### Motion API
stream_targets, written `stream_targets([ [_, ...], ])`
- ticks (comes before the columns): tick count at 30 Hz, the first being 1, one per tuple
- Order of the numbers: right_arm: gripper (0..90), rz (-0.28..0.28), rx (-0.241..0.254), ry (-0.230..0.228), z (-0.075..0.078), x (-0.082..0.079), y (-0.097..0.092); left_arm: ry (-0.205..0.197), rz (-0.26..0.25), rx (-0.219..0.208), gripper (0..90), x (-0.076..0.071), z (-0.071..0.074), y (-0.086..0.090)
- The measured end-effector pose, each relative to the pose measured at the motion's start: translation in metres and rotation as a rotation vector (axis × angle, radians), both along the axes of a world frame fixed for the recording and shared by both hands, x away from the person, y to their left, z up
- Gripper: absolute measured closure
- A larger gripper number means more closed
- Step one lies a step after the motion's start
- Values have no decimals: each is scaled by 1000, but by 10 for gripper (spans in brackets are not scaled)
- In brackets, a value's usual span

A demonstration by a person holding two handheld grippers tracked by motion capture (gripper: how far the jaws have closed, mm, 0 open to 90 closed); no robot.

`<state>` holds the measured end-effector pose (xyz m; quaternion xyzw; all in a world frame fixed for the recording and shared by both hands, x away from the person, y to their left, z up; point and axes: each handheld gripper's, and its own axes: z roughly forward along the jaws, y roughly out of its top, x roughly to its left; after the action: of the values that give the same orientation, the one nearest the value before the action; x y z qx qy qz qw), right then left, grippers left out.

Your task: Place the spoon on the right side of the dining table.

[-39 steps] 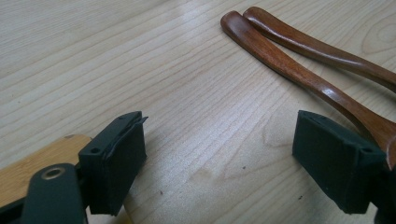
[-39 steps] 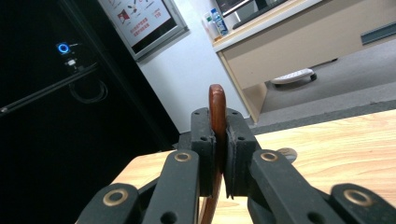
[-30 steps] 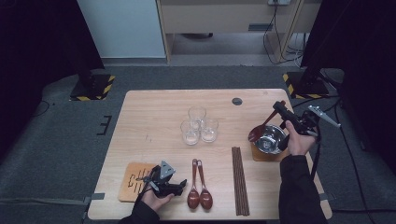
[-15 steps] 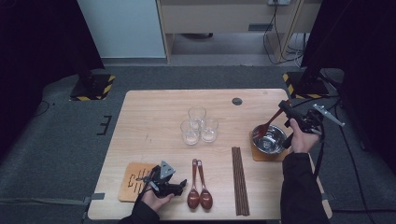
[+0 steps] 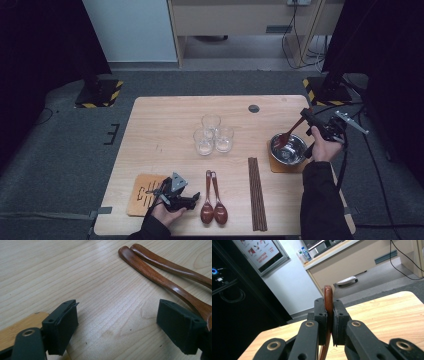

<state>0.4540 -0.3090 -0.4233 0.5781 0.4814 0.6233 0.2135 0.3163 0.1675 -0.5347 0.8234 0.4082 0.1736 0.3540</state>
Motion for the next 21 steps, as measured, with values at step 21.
stream_targets([
  [21,845,-42,-71,71,-13,11,0,0,0,0,162,0,0,0],
])
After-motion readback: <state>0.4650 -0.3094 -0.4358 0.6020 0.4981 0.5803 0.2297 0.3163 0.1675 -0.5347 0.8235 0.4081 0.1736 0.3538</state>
